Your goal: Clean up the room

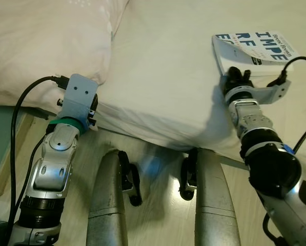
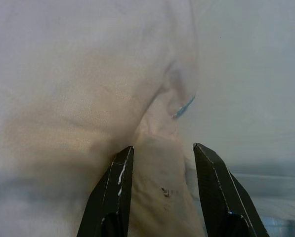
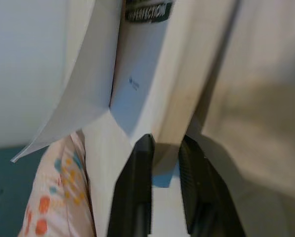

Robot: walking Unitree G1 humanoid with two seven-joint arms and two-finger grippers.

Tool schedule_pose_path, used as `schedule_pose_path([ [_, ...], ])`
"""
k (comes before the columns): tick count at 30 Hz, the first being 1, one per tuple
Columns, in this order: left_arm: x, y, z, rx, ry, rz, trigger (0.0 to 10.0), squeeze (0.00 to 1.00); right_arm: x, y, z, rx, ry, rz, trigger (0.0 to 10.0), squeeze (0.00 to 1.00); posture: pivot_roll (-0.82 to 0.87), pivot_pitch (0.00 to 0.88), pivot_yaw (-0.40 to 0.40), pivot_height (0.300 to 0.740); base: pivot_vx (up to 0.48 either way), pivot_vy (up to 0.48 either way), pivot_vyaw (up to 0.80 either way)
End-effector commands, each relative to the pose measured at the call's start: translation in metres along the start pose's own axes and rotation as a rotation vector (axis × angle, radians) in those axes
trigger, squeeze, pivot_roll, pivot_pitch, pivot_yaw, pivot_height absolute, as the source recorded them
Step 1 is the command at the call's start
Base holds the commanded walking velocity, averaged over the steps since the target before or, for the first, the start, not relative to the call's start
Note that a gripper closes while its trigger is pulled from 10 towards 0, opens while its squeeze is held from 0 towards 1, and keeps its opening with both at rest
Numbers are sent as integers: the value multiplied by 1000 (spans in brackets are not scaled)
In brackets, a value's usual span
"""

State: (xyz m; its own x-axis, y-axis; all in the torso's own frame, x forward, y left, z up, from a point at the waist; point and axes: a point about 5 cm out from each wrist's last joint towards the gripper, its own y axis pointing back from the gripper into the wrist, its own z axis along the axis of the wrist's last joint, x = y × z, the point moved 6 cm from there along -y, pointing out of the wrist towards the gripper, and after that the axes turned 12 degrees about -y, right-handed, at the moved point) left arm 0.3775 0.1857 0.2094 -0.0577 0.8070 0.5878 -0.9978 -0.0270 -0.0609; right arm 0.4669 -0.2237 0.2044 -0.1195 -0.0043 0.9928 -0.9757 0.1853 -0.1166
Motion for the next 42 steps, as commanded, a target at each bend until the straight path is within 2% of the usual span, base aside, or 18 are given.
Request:
schedule_pose_path([
  [1, -3, 3, -16, 52, -6, -10, 10000, 0, -11, 4, 6, -27, -22, -18, 0, 0, 112, 555, 110, 603, 0, 0, 0],
  [9, -2, 1, -14, 52, -5, -9, 10000, 0, -4, 2, 0, 2, -18, 13, 0, 0, 103, 544, 107, 603, 0, 0, 0],
  [12, 0, -1, -13, 47, -1, 2, 10000, 0, -5, 4, -33, 140, 9, 16, 0, 0, 96, 531, 95, 603, 0, 0, 0],
  [14, 0, -1, -13, 47, -1, 2, 10000, 0, -5, 4, -33, 140, 9, 16, 0, 0, 96, 531, 95, 603, 0, 0, 0],
  [15, 2, -1, -14, 48, -1, 11, 10000, 0, -7, 7, -49, 205, 16, 23, 1569, 0, 89, 521, 88, 603, 0, 0, 0],
  [16, 2, -1, -14, 48, -1, 11, 10000, 0, -7, 7, -49, 205, 16, 23, 1569, 0, 89, 521, 88, 603, 0, 0, 0],
  [17, 7, -1, -14, 47, -4, 23, 10000, 0, -12, 12, -67, 275, 27, 23, 10000, 0, 87, 511, 82, 603, 0, 0, 0],
  [18, 7, -1, -14, 47, -4, 23, 10000, 0, -12, 12, -67, 275, 27, 23, 10000, 0, 87, 511, 82, 603, 0, 0, 0],
  [19, 21, 0, -14, 42, -14, 52, 10000, 0, -21, 26, -104, 429, 82, 39, 10000, 0, 78, 494, 69, 603, 0, 0, 0],
  [22, 26, 0, -13, 39, -18, 61, 10000, 0, -24, 31, -115, 478, 104, 46, 10000, 0, 78, 494, 69, 603, 0, 0, 0],
  [25, 46, 4, -10, 24, -40, 100, 10000, 0, -26, 56, -154, 686, 169, 138, 10000, 0, 62, 471, 58, 603, 0, 0, 0],
  [29, 51, 5, -9, 21, -44, 112, 10000, 0, -27, 66, -164, 748, 165, 157, 10000, 0, 59, 467, 57, 603, 0, 0, 0],
  [31, 59, 7, -4, 8, -50, 133, 10000, 0, -37, 94, -176, 903, 195, 184, 10000, 0, 57, 456, 50, 603, 0, 0, 0],
  [34, 61, 8, -2, 2, -51, 138, 10000, 0, -47, 105, -177, 973, 269, 183, 10000, 0, 53, 453, 48, 603, 0, 0, 0],
  [36, 61, 9, 0, -5, -49, 141, 10000, 0, -68, 112, -162, 1052, 564, 178, 10000, 0, 45, 448, 42, 603, 0, 0, 0],
  [37, 60, 10, 1, -7, -48, 141, 10000, 0, -70, 103, -147, 1027, 660, 165, 10000, 0, 39, 446, 38, 603, 0, 0, 0],
  [40, 59, 10, 1, -9, -46, 139, 10000, 0, -66, 93, -132, 988, 717, 151, 10000, 0, 39, 446, 38, 603, 0, 0, 0],
  [42, 57, 11, 2, -11, -43, 133, 10000, 0, -50, 69, -94, 868, 783, 127, 10000, 0, 32, 442, 35, 603, 0, 0, 0],
])
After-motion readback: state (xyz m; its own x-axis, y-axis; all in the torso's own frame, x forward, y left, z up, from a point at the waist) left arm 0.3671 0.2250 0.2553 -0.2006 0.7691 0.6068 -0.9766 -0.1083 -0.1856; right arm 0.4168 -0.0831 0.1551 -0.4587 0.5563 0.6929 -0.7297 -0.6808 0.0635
